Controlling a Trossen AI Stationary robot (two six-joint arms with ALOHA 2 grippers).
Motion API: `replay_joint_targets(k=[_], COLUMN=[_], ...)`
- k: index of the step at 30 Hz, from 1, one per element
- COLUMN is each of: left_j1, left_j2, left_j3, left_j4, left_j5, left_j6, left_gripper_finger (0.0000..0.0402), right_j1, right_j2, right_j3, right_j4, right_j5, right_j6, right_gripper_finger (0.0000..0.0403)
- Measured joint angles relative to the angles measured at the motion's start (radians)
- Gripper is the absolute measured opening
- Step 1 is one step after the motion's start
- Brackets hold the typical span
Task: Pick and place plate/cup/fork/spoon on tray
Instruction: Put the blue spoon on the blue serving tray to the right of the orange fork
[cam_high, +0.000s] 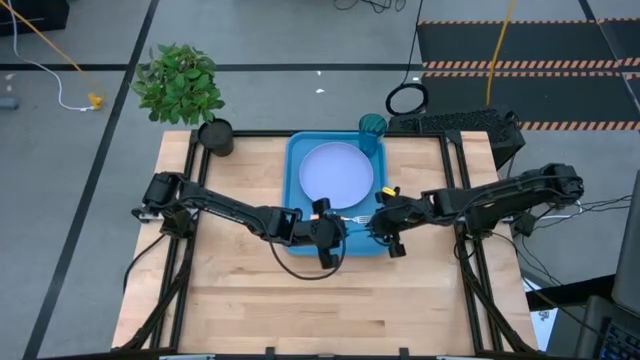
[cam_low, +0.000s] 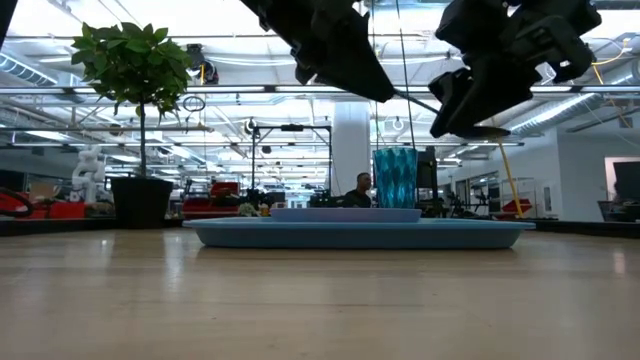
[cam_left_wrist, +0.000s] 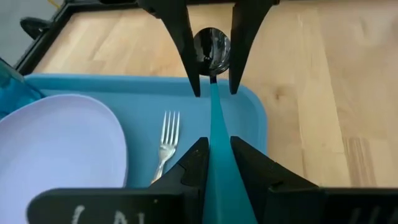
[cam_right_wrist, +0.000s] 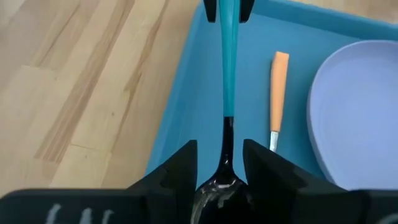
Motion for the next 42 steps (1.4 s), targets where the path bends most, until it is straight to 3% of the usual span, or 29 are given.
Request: replay_joint_targets(k=[5,14,22,28,32,37,42], left_j1=[-0.001,-0.003,-0.005,-0.01,-0.009,-0.01,-0.009], left_j2=[0.0,0.0,0.0,0.0,-0.013,-0.031,-0.034], left_j3=[0.0,0.0,0.0,0.001,0.002,0.005,0.005], left_j4=[0.019,0.034,0.029,0.016,0.014,0.002,-0.004], left_j5=[-0.006,-0.003,0.007,0.034,0.023,-0.014,-0.015], left_j6=[-0.001,0.004,-0.037,-0.068,-0.076,-0.09,-0.085], left_gripper_finger=[0.0056,0.0056,0.0065,0.0149,0.0184,0.0191,0.0172], right_j1=[0.0,0.0,0.0,-0.001,0.0,-0.001,-0.001], right_j2=[-0.047,-0.09,-0.089,-0.088,-0.072,-0.002,0.088], right_j3=[-0.001,-0.001,-0.001,-0.002,-0.002,-0.002,0.028], right_j4=[-0.021,-0.05,-0.058,-0.066,-0.049,-0.009,0.009], right_j5=[0.024,0.026,0.028,0.031,0.05,0.052,0.023], right_j6=[0.003,0.004,0.007,0.017,0.029,0.026,0.016], right_gripper_finger=[0.0103,0.0009,0.0012,0.0005,0.0004,0.0003,0.0003])
